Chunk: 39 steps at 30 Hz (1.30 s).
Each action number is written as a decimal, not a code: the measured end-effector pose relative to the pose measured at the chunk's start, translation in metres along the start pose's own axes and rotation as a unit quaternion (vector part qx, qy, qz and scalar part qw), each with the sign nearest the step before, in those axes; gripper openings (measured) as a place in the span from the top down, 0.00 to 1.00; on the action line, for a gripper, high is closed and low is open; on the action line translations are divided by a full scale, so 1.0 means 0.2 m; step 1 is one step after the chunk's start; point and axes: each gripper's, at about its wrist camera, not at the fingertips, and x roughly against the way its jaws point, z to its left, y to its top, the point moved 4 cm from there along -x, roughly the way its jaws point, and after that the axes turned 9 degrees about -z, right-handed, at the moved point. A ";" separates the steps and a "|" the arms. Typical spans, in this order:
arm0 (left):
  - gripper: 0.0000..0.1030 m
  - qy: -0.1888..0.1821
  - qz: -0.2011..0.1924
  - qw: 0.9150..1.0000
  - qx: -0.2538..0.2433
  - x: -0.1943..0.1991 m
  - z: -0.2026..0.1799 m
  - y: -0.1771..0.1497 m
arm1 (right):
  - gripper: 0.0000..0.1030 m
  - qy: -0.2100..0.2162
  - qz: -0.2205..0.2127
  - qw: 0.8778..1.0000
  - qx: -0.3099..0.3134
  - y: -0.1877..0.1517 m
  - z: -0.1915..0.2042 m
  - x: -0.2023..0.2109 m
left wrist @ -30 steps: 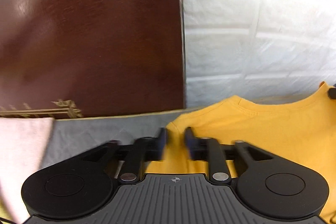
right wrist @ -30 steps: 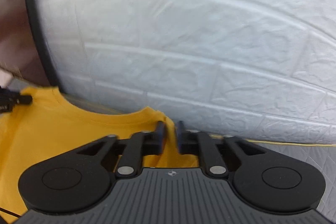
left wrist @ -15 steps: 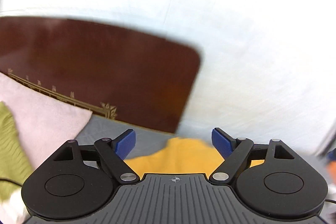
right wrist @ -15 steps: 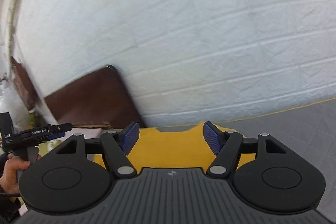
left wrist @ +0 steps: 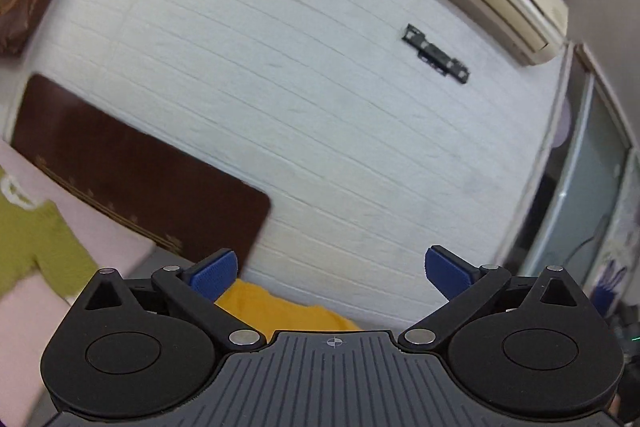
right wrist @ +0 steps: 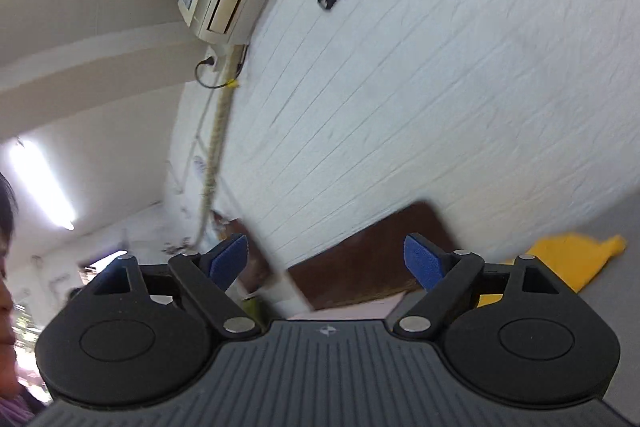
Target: Fold clothes
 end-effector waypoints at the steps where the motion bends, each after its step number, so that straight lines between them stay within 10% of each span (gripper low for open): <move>1: 0.00 -0.015 0.015 0.999 0.033 -0.01 0.02 -0.05 | 0.07 -0.019 0.036 0.999 -0.015 -0.07 -0.04 -0.06; 6: 0.00 0.004 0.141 0.976 0.164 -0.26 0.23 -0.45 | 0.07 -0.109 0.195 0.971 -0.089 -0.43 -0.28 -0.33; 11: 0.00 0.066 0.220 0.951 0.205 -0.52 0.46 -0.75 | 0.07 -0.175 0.248 0.945 -0.120 -0.68 -0.52 -0.42; 21: 0.00 0.094 0.244 0.954 0.150 -0.88 0.59 -0.71 | 0.07 -0.213 0.280 0.926 -0.136 -0.94 -0.66 -0.43; 26: 0.00 0.092 0.266 0.953 0.116 -1.05 0.57 -0.69 | 0.06 -0.107 0.344 0.926 -0.115 -1.07 -0.51 -0.55; 29: 0.00 0.087 0.287 0.950 0.087 -1.12 0.56 -0.70 | 0.06 0.010 0.433 0.899 -0.062 -1.17 -0.27 -0.52; 32: 0.00 0.086 0.299 0.948 0.068 -1.17 0.56 -0.72 | 0.06 0.028 0.473 0.880 -0.011 -1.19 -0.17 -0.45; 39: 0.00 0.091 0.305 0.945 0.069 -1.18 0.57 -0.77 | 0.05 -0.032 0.362 0.926 -0.099 -0.93 -0.38 -0.55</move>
